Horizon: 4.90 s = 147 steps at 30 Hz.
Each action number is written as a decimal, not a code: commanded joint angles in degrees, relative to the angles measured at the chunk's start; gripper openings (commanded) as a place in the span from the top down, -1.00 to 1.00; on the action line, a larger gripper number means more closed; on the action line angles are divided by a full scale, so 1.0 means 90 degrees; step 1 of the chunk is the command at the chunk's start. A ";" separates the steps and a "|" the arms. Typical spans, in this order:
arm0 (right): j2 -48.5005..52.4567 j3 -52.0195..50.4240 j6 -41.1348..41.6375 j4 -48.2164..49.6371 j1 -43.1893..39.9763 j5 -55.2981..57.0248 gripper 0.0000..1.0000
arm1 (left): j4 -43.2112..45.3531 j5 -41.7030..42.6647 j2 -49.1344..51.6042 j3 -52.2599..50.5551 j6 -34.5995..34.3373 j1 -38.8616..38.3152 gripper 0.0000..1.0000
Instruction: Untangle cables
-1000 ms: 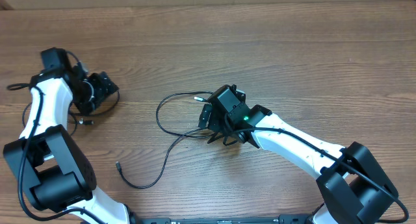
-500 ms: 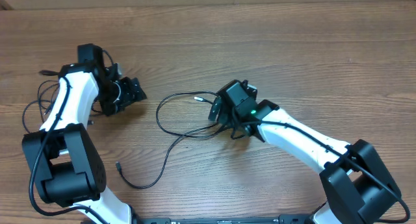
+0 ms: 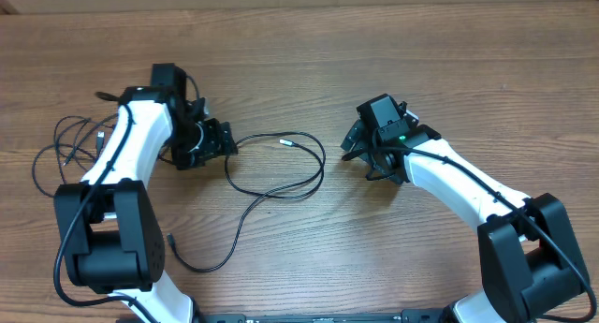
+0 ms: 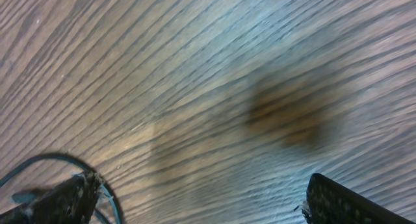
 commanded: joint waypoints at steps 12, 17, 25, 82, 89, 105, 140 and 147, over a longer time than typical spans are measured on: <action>0.0005 -0.0041 -0.0029 -0.0563 -0.0877 0.0500 -1.00 | -0.0406 -0.0002 -0.0022 0.0049 0.0352 -0.1022 -0.61; 0.0005 -0.0041 -0.0029 -0.0583 -0.1156 0.0561 -1.00 | -0.0469 -0.0158 -0.0022 0.0049 0.0350 -0.1316 -0.55; 0.0005 -0.0039 -0.0029 -0.0578 -0.1195 0.0561 -1.00 | -0.0729 -0.0362 -0.0022 0.0044 0.0345 -0.1649 -0.52; 0.0005 -0.0039 -0.0029 -0.0580 -0.1195 0.0561 -1.00 | -0.0889 -0.1630 -0.0085 0.0114 0.0236 -0.2147 0.92; 0.0002 -0.0039 -0.0029 -0.0578 -0.1195 0.0561 -1.00 | -0.0833 -0.2346 -0.0085 0.0646 0.0284 -0.2149 0.91; 0.0005 -0.0039 -0.0029 -0.0578 -0.1195 0.0561 -1.00 | 0.0265 -0.2436 -0.0083 0.0687 0.1579 -0.2409 0.87; 0.0005 -0.0039 -0.0029 -0.0578 -0.1195 0.0561 -1.00 | -0.1098 -0.2895 -0.0075 0.0690 0.1428 -0.4114 0.27; 0.0002 -0.0039 -0.0029 -0.0578 -0.1195 0.0561 -1.00 | -0.1338 -0.3242 -0.0083 0.0746 -0.0340 -0.3706 -0.12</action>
